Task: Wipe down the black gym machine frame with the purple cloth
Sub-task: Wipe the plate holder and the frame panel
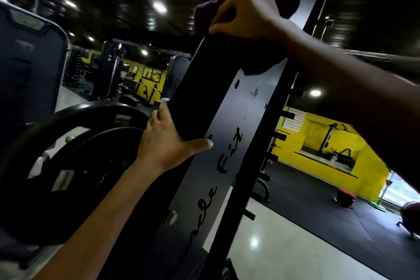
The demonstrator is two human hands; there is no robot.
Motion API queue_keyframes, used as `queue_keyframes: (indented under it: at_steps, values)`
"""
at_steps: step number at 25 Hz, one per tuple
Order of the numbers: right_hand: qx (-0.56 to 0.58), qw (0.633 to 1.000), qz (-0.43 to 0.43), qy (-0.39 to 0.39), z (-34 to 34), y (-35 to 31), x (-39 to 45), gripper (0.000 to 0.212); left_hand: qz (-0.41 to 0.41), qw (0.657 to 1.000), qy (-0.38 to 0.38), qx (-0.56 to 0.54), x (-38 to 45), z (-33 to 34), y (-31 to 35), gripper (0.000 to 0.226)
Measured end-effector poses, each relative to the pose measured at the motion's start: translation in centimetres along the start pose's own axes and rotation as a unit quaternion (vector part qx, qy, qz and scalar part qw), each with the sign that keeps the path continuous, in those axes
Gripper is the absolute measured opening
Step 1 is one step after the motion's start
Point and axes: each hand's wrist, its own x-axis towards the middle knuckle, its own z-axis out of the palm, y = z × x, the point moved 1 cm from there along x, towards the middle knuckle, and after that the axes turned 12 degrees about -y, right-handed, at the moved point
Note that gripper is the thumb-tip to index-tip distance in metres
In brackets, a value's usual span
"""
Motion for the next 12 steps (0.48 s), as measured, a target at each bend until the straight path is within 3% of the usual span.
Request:
queue_keyframes:
  at_steps: [4,7,10,12]
  values:
    - [0.030,0.992,-0.111,-0.058,1.2,-2.8,-1.6,0.030,0.012,0.999,0.027,-0.029,-0.2,0.1,0.0,0.118]
    - [0.075,0.981,-0.137,-0.111,0.0,-1.7,-1.8,0.027,0.010,0.999,0.024,-0.026,-0.5,0.0,0.4,0.122]
    - [0.116,0.991,-0.049,-0.055,-1.2,0.1,-0.4,0.031,-0.005,1.000,0.019,-0.019,-0.3,0.0,0.5,0.131]
    - [0.059,0.997,0.034,-0.027,-0.2,-1.1,0.6,0.034,0.001,0.999,0.037,-0.030,-1.0,0.2,0.6,0.137]
